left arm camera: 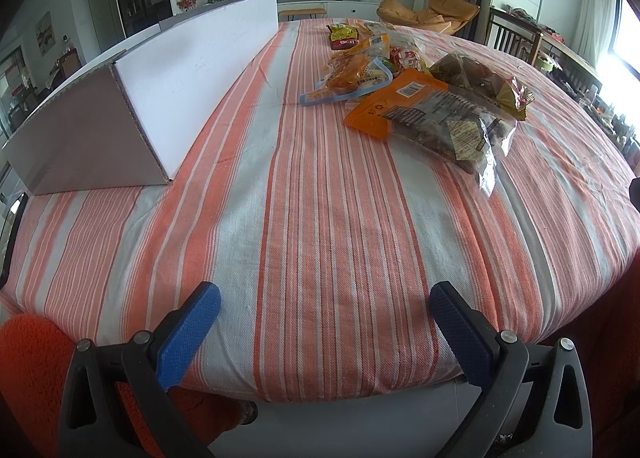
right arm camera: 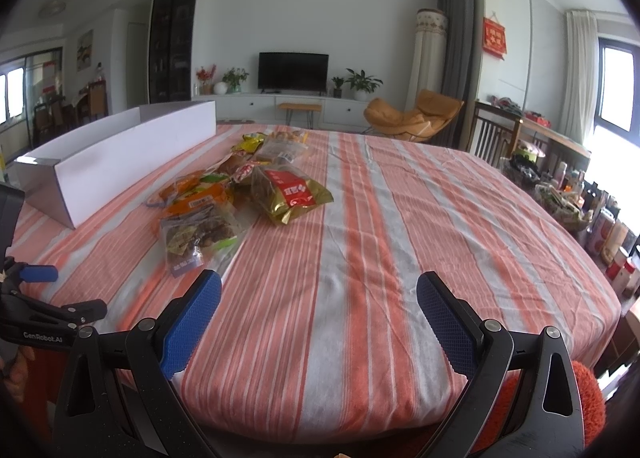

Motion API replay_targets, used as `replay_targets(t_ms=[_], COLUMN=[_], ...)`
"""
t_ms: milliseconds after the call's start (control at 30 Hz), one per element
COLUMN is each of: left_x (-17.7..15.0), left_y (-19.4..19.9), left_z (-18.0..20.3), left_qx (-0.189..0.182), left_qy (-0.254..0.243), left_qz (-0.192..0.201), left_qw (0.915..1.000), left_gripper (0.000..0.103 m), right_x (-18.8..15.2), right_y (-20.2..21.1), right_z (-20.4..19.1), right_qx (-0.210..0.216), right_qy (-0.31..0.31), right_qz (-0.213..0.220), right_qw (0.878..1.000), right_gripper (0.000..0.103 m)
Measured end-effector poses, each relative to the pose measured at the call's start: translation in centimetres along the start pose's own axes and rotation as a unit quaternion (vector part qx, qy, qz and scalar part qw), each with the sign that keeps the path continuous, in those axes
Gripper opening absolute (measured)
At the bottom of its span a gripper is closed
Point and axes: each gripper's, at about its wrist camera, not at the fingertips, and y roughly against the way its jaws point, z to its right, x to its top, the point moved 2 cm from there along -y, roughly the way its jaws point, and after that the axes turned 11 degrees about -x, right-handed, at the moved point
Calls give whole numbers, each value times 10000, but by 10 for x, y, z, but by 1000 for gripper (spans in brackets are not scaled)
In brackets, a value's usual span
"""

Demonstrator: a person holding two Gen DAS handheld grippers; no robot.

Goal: Organize snacks
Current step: 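Reach the right tool to the red-labelled dried longan bag and close on it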

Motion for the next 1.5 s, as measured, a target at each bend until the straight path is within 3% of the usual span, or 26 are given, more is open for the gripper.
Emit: replay_targets(t_ms=[267,433,567,700,767,900,967,1000,1133,1300,1500], left_x=[1,4,4,4,5,6,6,6,8,9,11], left_y=[1,0,-1,-2,-3,-3,-4,-4,-5,-7,-4], left_z=[0,-5,-5,-5,-5,-5,-6,-6,-6,-7,-16], left_qx=[-85,-139,-123,-126,-123,-135,-142,-144,-127,-136,-223], left_qy=[-98,-147,-144,-164,-163,-174,-180,-180,-154,-141,106], left_qz=[-64,-89,-47,-5,8,1,-4,-5,4,-31,-21], left_qw=[9999,9998,9998,9998,9998,9998,9997,9997,9998,9998,9997], left_gripper=[103,103,103,103,103,103,103,103,103,103,103], right_x=[0,21,44,83,97,99,95,94,86,75,58], right_y=[-3,-37,-92,-153,-181,-219,-219,-217,-206,-173,-133], right_z=[1,6,-3,-16,-28,-67,-73,-72,-49,-46,-53], right_qx=[33,618,1323,1220,1236,1480,1404,1338,1074,847,1016], right_qy=[-2,-57,-143,-123,147,1221,1382,1333,831,1088,708], right_qz=[-77,-662,-1634,-1993,-2216,-2737,-2716,-2687,-2594,-2395,-2385], right_qw=[10000,9959,9775,9722,9672,9425,9420,9445,9562,9611,9632], right_gripper=[99,99,99,99,99,98,95,81,79,69,69])
